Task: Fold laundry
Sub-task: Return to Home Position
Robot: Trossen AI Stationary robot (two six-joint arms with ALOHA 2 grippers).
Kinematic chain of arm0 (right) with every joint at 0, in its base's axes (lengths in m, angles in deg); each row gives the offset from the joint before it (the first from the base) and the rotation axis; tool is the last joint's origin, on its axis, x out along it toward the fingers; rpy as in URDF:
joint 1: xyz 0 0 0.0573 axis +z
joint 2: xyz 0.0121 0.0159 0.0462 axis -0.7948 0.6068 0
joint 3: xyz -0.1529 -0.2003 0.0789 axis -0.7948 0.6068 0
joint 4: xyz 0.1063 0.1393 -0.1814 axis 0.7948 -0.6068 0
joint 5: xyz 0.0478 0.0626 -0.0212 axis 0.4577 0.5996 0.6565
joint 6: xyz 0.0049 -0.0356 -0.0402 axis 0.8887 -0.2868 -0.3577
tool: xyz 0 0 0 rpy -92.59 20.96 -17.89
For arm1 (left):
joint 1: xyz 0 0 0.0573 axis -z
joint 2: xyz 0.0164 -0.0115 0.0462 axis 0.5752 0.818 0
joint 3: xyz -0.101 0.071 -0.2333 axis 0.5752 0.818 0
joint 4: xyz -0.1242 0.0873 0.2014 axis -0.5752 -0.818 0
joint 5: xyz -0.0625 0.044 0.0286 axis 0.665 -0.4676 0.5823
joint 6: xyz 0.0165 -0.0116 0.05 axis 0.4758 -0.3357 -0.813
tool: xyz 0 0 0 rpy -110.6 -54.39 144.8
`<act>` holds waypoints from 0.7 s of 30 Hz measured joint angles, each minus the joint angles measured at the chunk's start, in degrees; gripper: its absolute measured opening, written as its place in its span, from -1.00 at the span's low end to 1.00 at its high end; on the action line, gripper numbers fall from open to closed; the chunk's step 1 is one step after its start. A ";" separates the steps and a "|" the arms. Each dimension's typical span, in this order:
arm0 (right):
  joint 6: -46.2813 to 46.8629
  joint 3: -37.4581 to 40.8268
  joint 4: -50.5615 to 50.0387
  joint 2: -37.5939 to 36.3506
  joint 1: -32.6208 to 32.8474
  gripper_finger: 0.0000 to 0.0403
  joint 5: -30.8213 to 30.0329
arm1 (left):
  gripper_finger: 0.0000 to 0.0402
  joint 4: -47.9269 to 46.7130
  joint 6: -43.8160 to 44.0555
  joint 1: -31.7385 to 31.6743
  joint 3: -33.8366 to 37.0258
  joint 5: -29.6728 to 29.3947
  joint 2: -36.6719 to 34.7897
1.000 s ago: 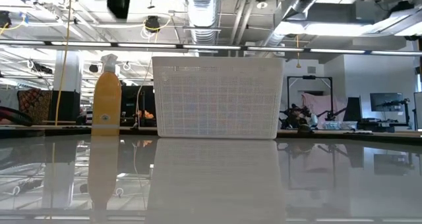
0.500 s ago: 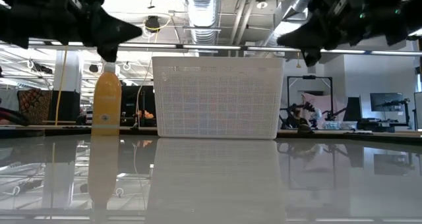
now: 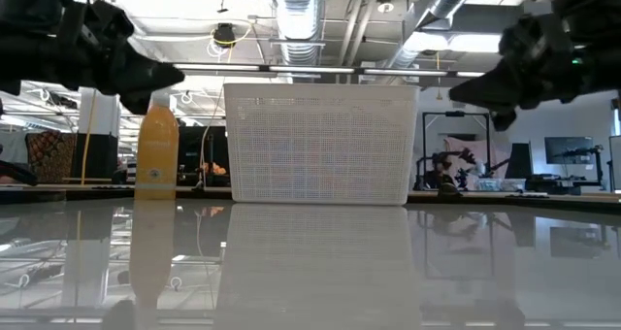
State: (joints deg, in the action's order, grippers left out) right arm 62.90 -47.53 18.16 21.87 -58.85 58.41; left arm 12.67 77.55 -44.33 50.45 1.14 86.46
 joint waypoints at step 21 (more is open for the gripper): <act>-3.75 3.94 -29.20 -37.09 0.78 -0.83 -0.70 | -1.00 -23.39 2.86 0.28 0.11 -2.69 -23.78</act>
State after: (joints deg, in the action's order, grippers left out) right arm 59.15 -43.59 -11.04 -15.23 -58.07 57.71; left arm -10.72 80.41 -44.05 50.56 -1.55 62.68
